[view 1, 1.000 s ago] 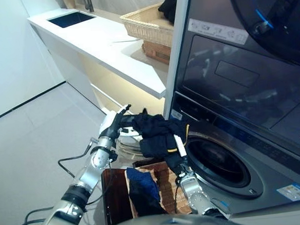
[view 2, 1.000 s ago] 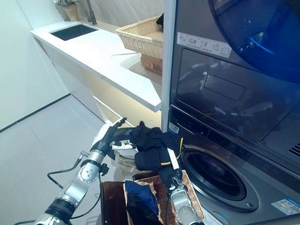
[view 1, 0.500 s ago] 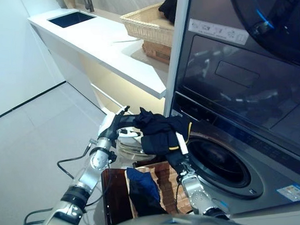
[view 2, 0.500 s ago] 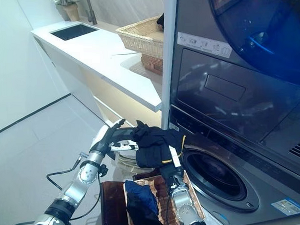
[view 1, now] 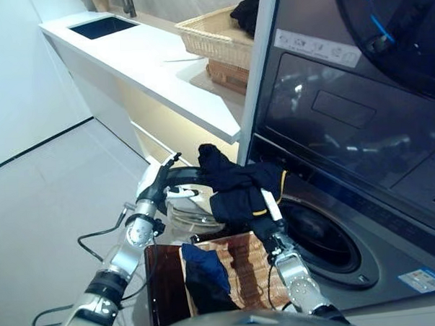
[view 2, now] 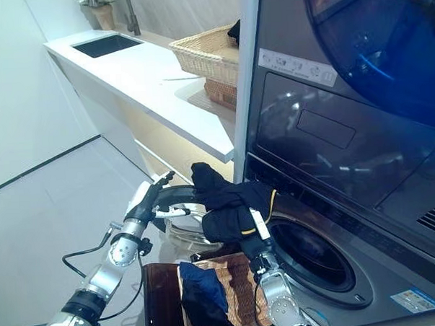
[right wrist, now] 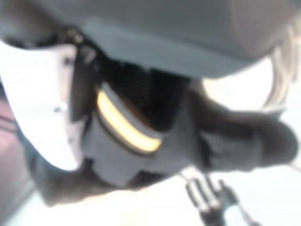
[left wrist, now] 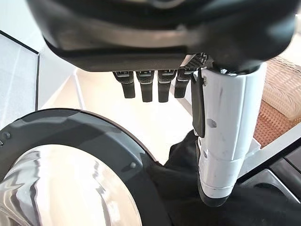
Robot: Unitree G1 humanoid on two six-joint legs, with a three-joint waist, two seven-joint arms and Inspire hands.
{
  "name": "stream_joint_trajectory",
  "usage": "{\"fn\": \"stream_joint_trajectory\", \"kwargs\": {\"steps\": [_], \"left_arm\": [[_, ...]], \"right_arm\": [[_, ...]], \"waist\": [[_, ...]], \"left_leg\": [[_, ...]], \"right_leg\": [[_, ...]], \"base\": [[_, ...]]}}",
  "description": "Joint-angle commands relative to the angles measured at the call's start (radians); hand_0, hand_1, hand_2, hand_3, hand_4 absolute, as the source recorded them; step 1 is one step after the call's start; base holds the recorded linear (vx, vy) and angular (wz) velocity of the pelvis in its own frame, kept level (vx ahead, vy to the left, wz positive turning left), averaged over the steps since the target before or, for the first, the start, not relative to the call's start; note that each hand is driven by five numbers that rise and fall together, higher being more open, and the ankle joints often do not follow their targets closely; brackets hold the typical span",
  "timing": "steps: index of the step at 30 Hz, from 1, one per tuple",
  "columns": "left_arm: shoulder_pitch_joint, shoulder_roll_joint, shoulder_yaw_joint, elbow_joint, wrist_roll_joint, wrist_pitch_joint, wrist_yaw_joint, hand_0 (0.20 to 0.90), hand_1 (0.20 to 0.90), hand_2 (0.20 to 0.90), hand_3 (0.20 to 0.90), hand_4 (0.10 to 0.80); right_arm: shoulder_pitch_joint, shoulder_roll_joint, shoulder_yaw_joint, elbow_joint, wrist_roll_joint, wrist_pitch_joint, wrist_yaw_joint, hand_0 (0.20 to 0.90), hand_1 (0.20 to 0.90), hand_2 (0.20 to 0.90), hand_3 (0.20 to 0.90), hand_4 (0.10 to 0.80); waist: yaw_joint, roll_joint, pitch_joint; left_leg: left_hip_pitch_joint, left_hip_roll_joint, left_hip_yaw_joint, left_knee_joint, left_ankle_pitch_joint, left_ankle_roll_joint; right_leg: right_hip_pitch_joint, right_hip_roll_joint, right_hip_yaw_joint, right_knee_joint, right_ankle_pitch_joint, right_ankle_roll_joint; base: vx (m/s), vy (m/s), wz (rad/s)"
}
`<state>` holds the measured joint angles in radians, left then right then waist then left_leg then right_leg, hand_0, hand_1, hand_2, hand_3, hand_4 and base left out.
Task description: Pick up the clothes and place them into the washing machine
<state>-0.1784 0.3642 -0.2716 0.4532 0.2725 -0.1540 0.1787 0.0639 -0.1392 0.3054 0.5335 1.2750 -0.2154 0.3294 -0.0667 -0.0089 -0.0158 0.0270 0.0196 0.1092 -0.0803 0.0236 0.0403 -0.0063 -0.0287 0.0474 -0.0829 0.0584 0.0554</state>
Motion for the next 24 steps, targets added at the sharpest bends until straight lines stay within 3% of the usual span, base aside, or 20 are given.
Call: {"fn": "stream_joint_trajectory", "kwargs": {"steps": [1, 9, 24], "left_arm": [[-0.09, 0.01, 0.113, 0.067, -0.085, -0.089, 0.076, 0.9, 0.9, 0.9, 0.9, 0.8], [-0.042, -0.026, 0.212, 0.113, -0.276, -0.118, 0.085, 0.9, 0.9, 0.9, 0.9, 0.8], [-0.029, -0.028, 0.28, 0.138, -0.329, -0.142, 0.121, 0.9, 0.9, 0.9, 0.9, 0.8]], "right_arm": [[-0.022, 0.012, -0.042, -0.035, -0.095, -0.017, 0.055, 0.2, 0.2, 0.2, 0.2, 0.3], [0.03, 0.006, -0.127, 0.118, -0.135, 0.005, 0.03, 0.2, 0.2, 0.2, 0.2, 0.3], [0.117, 0.009, -0.245, 0.233, -0.079, 0.025, 0.065, 0.2, 0.2, 0.2, 0.2, 0.3]], "waist": [[0.009, -0.022, -0.039], [0.002, -0.018, -0.025], [-0.02, -0.018, -0.021]], "left_leg": [[0.034, -0.021, 0.025, -0.002, -0.073, -0.052], [0.022, -0.023, 0.024, -0.005, -0.069, -0.053], [0.024, -0.022, 0.029, -0.007, -0.073, -0.057]], "right_leg": [[-0.011, 0.01, -0.049, 0.015, -0.018, 0.005], [-0.023, 0.009, -0.052, 0.014, -0.015, 0.005], [-0.025, 0.01, -0.046, 0.014, -0.014, 0.005]], "base": [[0.0, 0.0, 0.0], [0.0, 0.0, 0.0], [0.001, 0.0, -0.01]]}}
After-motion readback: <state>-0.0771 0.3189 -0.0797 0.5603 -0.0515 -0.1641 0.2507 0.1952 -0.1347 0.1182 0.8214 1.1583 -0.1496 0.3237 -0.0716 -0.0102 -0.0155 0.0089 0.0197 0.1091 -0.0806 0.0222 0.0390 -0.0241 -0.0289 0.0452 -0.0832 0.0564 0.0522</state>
